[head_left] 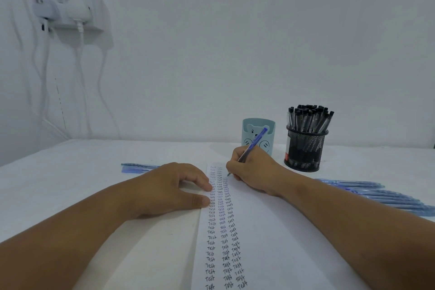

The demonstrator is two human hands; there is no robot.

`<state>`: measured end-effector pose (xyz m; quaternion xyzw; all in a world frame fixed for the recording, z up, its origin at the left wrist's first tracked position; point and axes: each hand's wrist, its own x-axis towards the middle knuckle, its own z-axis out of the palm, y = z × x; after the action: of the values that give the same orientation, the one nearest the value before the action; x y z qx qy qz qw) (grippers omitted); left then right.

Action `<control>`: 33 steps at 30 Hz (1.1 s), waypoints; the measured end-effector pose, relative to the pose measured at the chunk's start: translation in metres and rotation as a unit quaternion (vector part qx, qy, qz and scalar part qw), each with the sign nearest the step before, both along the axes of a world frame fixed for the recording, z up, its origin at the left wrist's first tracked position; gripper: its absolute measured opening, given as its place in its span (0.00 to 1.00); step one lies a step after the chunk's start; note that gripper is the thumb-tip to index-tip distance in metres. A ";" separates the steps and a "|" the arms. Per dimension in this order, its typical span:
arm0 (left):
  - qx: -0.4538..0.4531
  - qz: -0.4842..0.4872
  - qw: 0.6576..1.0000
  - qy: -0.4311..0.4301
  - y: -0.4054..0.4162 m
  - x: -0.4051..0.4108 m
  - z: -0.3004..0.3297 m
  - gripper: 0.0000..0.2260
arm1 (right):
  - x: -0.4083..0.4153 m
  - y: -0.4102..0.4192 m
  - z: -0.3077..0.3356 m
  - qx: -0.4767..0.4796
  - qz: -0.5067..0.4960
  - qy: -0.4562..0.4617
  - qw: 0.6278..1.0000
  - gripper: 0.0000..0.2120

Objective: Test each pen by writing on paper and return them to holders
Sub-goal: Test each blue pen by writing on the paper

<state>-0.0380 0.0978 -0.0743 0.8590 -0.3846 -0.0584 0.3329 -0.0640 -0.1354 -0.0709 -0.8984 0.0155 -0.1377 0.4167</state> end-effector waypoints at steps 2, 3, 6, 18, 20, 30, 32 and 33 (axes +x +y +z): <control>-0.002 -0.001 1.000 -0.003 -0.001 0.001 0.000 0.11 | 0.001 0.000 0.000 -0.012 -0.001 0.000 1.000 0.11; -0.002 0.000 1.000 -0.005 -0.001 0.001 0.000 0.10 | 0.001 0.000 0.000 -0.014 -0.002 0.004 1.000 0.11; -0.006 0.000 1.000 -0.005 -0.001 0.002 0.000 0.10 | 0.002 -0.001 0.001 0.002 -0.003 0.012 1.000 0.12; -0.022 0.007 1.000 0.000 -0.001 0.003 -0.002 0.10 | -0.001 0.000 0.003 0.112 -0.003 -0.010 0.994 0.11; -0.017 0.009 1.000 -0.007 -0.002 0.003 -0.002 0.09 | -0.005 -0.001 0.007 0.240 0.009 -0.017 0.971 0.15; -0.032 0.034 0.997 -0.065 -0.008 -0.003 0.000 0.02 | -0.034 -0.015 0.053 0.049 0.028 -0.046 0.997 0.13; -0.033 0.040 0.996 -0.070 -0.008 -0.005 0.000 0.02 | -0.046 -0.022 0.048 0.008 0.024 -0.022 0.999 0.11; -0.033 0.044 0.996 -0.075 -0.009 -0.005 -0.001 0.02 | -0.052 -0.026 0.045 -0.005 0.021 -0.030 0.999 0.10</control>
<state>-0.0426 0.0893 -0.0754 0.8656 -0.3724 0.0330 0.3333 -0.1156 -0.1612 -0.0259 -0.8962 -0.0167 -0.1561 0.4149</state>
